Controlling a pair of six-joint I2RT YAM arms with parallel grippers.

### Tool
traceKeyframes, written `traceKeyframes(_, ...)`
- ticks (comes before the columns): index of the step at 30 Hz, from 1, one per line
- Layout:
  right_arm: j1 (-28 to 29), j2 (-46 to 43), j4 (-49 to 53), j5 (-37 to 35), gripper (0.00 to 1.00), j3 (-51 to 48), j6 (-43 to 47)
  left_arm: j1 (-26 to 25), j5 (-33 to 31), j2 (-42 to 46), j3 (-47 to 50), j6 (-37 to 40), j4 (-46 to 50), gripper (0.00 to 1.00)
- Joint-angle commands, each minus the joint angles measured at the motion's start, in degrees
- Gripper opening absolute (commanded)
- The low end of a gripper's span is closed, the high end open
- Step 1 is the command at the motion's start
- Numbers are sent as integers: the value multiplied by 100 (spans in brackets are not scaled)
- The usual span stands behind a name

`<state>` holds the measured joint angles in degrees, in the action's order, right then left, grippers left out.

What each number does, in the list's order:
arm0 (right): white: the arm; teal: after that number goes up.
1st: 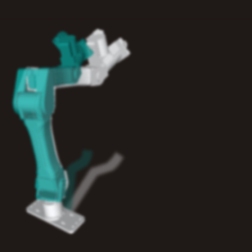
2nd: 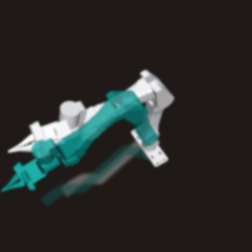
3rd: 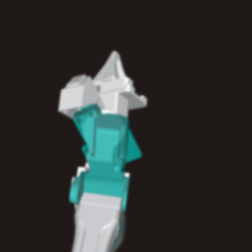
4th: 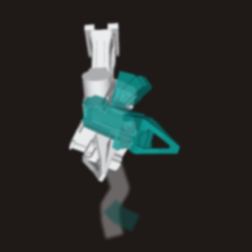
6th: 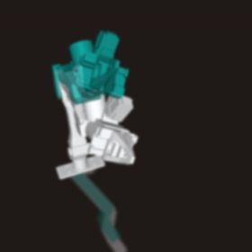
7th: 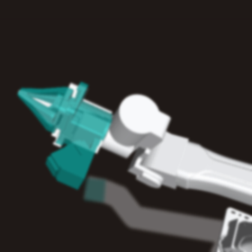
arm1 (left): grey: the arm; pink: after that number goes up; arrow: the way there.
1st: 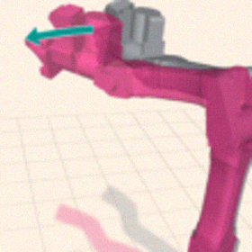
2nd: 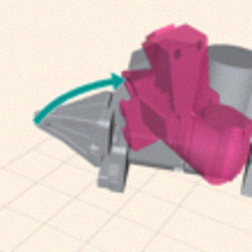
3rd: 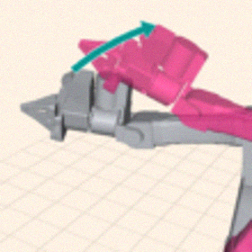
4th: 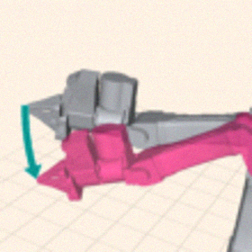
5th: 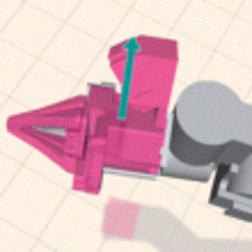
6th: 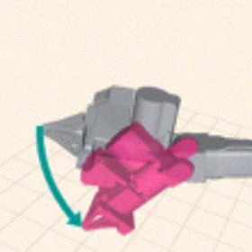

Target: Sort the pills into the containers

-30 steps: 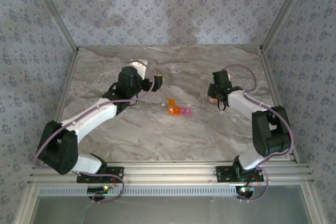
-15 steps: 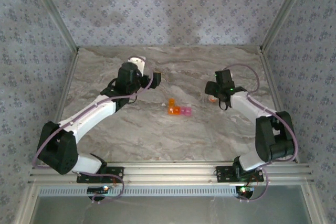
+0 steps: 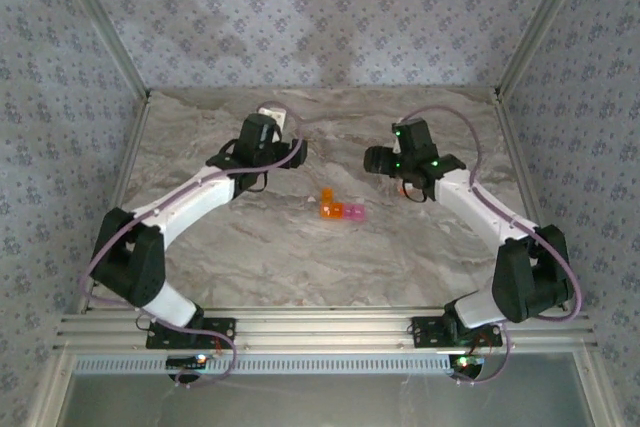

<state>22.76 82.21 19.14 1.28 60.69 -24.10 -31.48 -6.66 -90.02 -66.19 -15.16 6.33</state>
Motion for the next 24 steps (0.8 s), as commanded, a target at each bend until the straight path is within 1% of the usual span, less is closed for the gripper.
traceKeyframes(1, 239, -58, 565, 337, 81, 89, 114, 37, 343, -422, -714, 5, 894, 68)
traceKeyframes(3, 360, -25, 614, 363, 81, 18, 56, 38, 496, -718, -1066, -31, 1281, 51)
traceKeyframes(6, 497, 105, 718, 359, 81, -40, 7, 37, 662, -1004, -1338, -74, 1532, 34)
traceKeyframes(9, 594, 298, 832, 349, 81, -36, 23, 37, 816, -1197, -1500, -108, 1666, 13)
traceKeyframes(10, 621, 386, 884, 347, 81, -22, 32, 44, 903, -1273, -1580, -105, 1724, 1)
traceKeyframes(14, 713, 707, 1047, 256, 81, 22, 32, 36, 1209, -1650, -1961, -112, 2090, 0)
traceKeyframes(19, 852, 1021, 1167, 89, 81, 32, 63, -57, 1322, -2051, -2332, 54, 2516, 0)
traceKeyframes(24, 883, 1255, 1120, 74, 80, 6, 122, -99, 1412, -2169, -2321, 43, 2447, 0)
